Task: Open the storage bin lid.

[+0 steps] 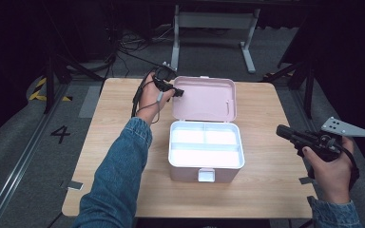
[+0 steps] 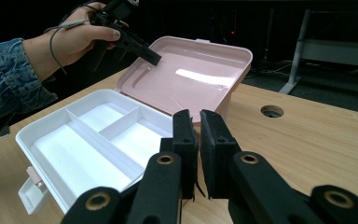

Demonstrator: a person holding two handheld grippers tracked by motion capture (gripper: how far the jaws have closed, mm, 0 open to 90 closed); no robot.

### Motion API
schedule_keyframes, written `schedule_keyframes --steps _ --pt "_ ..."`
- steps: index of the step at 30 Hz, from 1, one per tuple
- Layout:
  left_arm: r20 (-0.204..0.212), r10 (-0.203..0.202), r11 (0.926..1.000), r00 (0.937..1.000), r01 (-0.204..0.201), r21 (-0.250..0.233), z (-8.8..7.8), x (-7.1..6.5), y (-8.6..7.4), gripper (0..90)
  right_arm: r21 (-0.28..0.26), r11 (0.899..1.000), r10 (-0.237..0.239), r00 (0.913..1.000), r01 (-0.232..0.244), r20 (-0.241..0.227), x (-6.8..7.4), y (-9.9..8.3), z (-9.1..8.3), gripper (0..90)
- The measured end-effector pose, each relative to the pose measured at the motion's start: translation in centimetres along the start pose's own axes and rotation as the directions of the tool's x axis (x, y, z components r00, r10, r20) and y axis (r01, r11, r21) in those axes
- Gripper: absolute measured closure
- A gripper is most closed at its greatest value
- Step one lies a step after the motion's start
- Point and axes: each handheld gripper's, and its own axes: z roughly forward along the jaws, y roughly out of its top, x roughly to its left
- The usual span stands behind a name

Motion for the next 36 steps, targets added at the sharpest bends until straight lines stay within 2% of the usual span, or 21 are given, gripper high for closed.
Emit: schedule_keyframes --steps 4,5,7,10,13,17,23,26,27,30,32,34,36 --pt "0.012 -0.014 0.9995 0.9998 0.014 0.030 0.4 0.5 -0.3 54.1 0.002 1.000 -0.002 1.0000 0.002 -0.001 0.0 0.0 0.1 85.0" --pt "-0.004 0.001 0.9993 1.0000 -0.001 0.039 0.5 0.6 -0.4 56.3 0.004 1.000 -0.001 1.0000 0.001 -0.001 0.0 0.0 0.1 84.9" --pt "-0.007 0.010 0.9988 0.9999 -0.009 0.049 0.6 0.7 -0.5 60.5 0.006 1.000 0.000 1.0000 0.000 0.000 0.0 -0.1 0.1 84.9" --pt "-0.006 0.009 0.9972 0.9999 -0.009 0.074 0.9 0.8 -0.7 60.5 0.005 1.000 0.000 1.0000 0.000 0.001 0.0 -0.1 0.2 84.8" --pt "-0.018 0.028 0.9932 0.9994 -0.026 0.114 1.6 0.7 -0.9 60.2 0.009 1.000 0.003 1.0000 -0.003 -0.002 0.0 -0.1 0.2 84.4" --pt "-0.012 0.021 0.9920 0.9997 -0.019 0.125 2.0 0.7 -1.1 59.4 0.007 1.000 -0.002 1.0000 0.002 -0.001 -0.1 -0.1 0.2 84.4" --pt "-0.010 0.023 0.9920 0.9997 -0.022 0.125 2.1 0.8 -1.2 58.7 0.012 1.000 0.007 1.0000 -0.007 -0.003 0.0 -0.2 0.2 84.4" --pt "-0.002 0.012 0.9927 0.9999 -0.011 0.120 2.3 0.9 -1.4 57.1 0.009 1.000 0.006 1.0000 -0.006 -0.004 0.0 -0.2 0.1 84.1" --pt "0.003 -0.008 0.9938 1.0000 0.008 0.111 2.3 0.8 -1.5 55.1 0.007 1.000 0.004 1.0000 -0.004 -0.003 -0.1 -0.2 0.1 84.1" --pt "0.009 -0.013 0.9955 0.9999 0.012 0.094 2.3 0.9 -1.5 48.4 0.006 1.000 0.003 1.0000 -0.003 -0.001 -0.1 -0.2 0.1 84.0" --pt "-0.018 -0.014 0.9977 0.9997 0.015 0.067 1.6 0.9 -1.5 43.6 0.005 1.000 0.004 1.0000 -0.004 -0.002 0.0 -0.2 0.1 83.6" --pt "-0.023 -0.012 0.9983 0.9997 0.014 0.056 1.3 0.9 -1.4 42.3 0.005 1.000 0.005 1.0000 -0.005 0.000 0.0 -0.2 0.1 83.5" --pt "-0.029 -0.001 0.9998 0.9996 0.002 0.022 0.2 0.7 -1.3 40.4 0.010 1.000 0.004 1.0000 -0.004 0.003 -0.1 -0.2 0.2 83.2"
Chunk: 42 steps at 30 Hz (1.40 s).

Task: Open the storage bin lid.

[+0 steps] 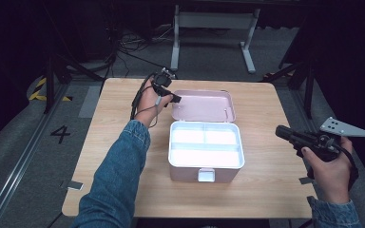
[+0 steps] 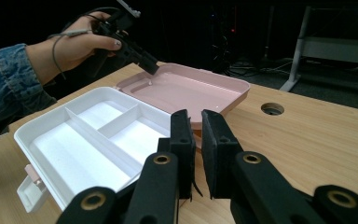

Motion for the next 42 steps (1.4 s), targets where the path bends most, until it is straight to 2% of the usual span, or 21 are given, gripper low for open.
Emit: schedule_keyframes --steps 3,6,8,11,15,17,19,20,23,24,26,30,31,32,34,38,39,42 --pt "0.011 0.019 0.9991 0.9998 -0.019 -0.038 -1.6 -0.6 0.0 39.6 0.000 1.000 0.000 1.0000 0.000 -0.001 0.0 0.0 0.2 82.7" --pt "0.027 0.061 0.9957 0.9978 -0.059 -0.072 -3.8 -1.6 -0.3 39.3 0.003 1.000 0.001 0.9999 -0.001 -0.011 0.1 0.0 0.5 81.2" --pt "0.031 0.101 0.9917 0.9944 -0.098 -0.083 -5.7 -2.3 -1.0 38.8 0.004 1.000 -0.002 0.9999 0.002 -0.016 0.0 0.2 0.7 79.4" --pt "0.034 0.135 0.9862 0.9902 -0.131 -0.101 -8.0 -3.2 -2.1 38.2 0.012 1.000 0.000 0.9997 0.000 -0.025 -0.2 0.4 1.2 72.4" --pt "0.049 0.167 0.9801 0.9848 -0.160 -0.117 -10.9 -4.3 -3.6 37.5 0.050 0.999 -0.009 0.9996 0.010 -0.025 -0.6 0.6 2.2 66.4" --pt "0.049 0.170 0.9790 0.9842 -0.163 -0.122 -11.3 -4.5 -3.9 37.5 0.059 0.998 -0.010 0.9996 0.012 -0.027 -0.7 0.7 2.6 66.1" --pt "0.045 0.187 0.9756 0.9813 -0.181 -0.125 -12.7 -4.9 -4.7 37.5 0.078 0.997 -0.019 0.9994 0.021 -0.030 -0.9 0.8 3.3 65.2" --pt "0.050 0.189 0.9756 0.9806 -0.182 -0.123 -13.7 -5.2 -5.5 37.6 0.086 0.996 -0.018 0.9992 0.021 -0.036 -1.0 0.9 3.6 64.5" --pt "0.050 0.187 0.9760 0.9811 -0.180 -0.123 -14.6 -5.4 -6.4 37.6 0.097 0.995 -0.022 0.9989 0.026 -0.040 -1.2 1.2 4.2 62.3" --pt "0.038 0.190 0.9764 0.9810 -0.185 -0.112 -15.4 -5.5 -7.3 37.6 0.103 0.994 -0.028 0.9988 0.032 -0.041 -1.3 1.3 4.4 61.1" --pt "0.039 0.185 0.9780 0.9820 -0.180 -0.106 -15.7 -5.6 -7.7 37.6 0.114 0.993 -0.036 0.9985 0.040 -0.041 -1.4 1.3 4.7 60.6" --pt "0.016 0.183 0.9800 0.9831 -0.181 -0.083 -16.9 -5.6 -9.9 37.9 0.143 0.988 -0.064 0.9976 0.067 -0.027 -2.2 1.5 5.7 57.0" --pt "0.009 0.168 0.9826 0.9858 -0.166 -0.082 -17.3 -5.5 -10.8 37.9 0.144 0.987 -0.063 0.9976 0.067 -0.029 -2.3 1.5 5.8 56.5" --pt "0.009 0.168 0.9826 0.9858 -0.166 -0.082 -17.3 -5.5 -10.8 37.9 0.149 0.987 -0.063 0.9975 0.067 -0.031 -2.4 1.5 5.9 55.9" --pt "-0.013 0.165 0.9829 0.9863 -0.165 -0.081 -17.9 -5.4 -12.1 37.4 0.156 0.985 -0.072 0.9970 0.075 -0.030 -2.6 1.5 6.1 54.8" --pt "0.002 0.152 0.9865 0.9883 -0.152 -0.061 -18.4 -5.4 -13.9 37.2 0.185 0.980 -0.070 0.9970 0.075 -0.034 -3.0 1.3 6.4 54.2" --pt "0.002 0.152 0.9865 0.9883 -0.152 -0.061 -18.4 -5.4 -13.9 37.4 0.185 0.980 -0.070 0.9970 0.075 -0.034 -3.0 1.3 6.4 54.2" --pt "0.012 0.126 0.9918 0.9919 -0.126 -0.024 -18.3 -5.0 -15.4 37.3 0.236 0.968 -0.086 0.9962 0.087 -0.016 -3.5 0.8 6.5 53.3"
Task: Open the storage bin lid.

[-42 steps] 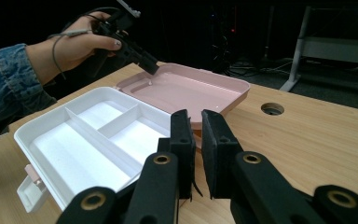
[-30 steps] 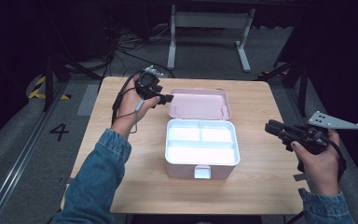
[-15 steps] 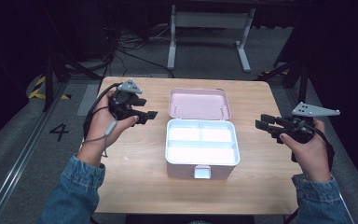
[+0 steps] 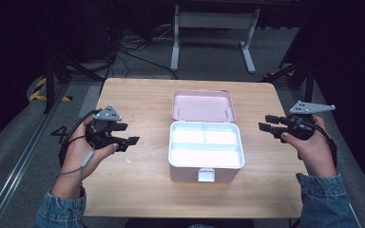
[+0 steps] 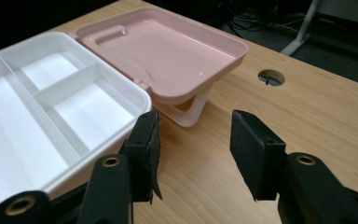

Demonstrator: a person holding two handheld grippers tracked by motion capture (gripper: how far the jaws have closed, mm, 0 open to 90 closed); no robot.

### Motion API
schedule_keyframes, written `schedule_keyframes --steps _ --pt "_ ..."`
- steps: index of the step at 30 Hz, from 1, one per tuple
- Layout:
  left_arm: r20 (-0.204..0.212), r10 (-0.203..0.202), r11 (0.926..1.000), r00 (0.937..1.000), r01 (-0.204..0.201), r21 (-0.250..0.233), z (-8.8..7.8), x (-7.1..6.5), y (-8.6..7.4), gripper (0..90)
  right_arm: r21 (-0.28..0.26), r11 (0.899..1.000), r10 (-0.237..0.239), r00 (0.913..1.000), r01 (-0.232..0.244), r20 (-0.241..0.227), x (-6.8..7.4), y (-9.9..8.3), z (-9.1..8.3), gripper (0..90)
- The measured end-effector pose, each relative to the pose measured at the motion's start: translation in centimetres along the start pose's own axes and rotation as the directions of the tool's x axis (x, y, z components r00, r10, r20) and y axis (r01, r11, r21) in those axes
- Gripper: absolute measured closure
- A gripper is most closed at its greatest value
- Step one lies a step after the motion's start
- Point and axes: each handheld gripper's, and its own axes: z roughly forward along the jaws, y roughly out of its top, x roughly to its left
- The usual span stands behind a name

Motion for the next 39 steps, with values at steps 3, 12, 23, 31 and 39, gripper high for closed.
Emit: schedule_keyframes --steps 3,12,23,31,39 --pt "0.002 -0.020 0.9997 0.9998 0.020 0.015 0.2 0.2 -1.1 37.2 0.014 1.000 0.003 1.0000 -0.003 0.009 -0.2 -0.3 0.1 52.9" --pt "-0.019 -0.043 0.9935 0.9989 0.045 0.104 1.6 1.0 -3.2 35.1 0.083 0.996 0.029 0.9995 -0.030 0.006 -0.9 -1.5 0.9 51.1" --pt "-0.050 -0.065 0.9724 0.9966 0.075 0.221 4.1 1.9 -4.8 34.0 0.188 0.981 0.037 0.9989 -0.042 0.029 -1.3 -2.9 2.3 49.9" --pt "-0.048 -0.075 0.9517 0.9961 0.085 0.295 5.4 2.4 -5.5 31.3 0.259 0.965 0.022 0.9986 -0.034 0.048 -1.3 -3.6 3.3 49.2" --pt "-0.073 -0.085 0.9496 0.9937 0.103 0.296 5.4 2.8 -5.9 30.0 0.277 0.960 0.040 0.9986 -0.048 0.034 -1.2 -3.9 3.8 47.6"
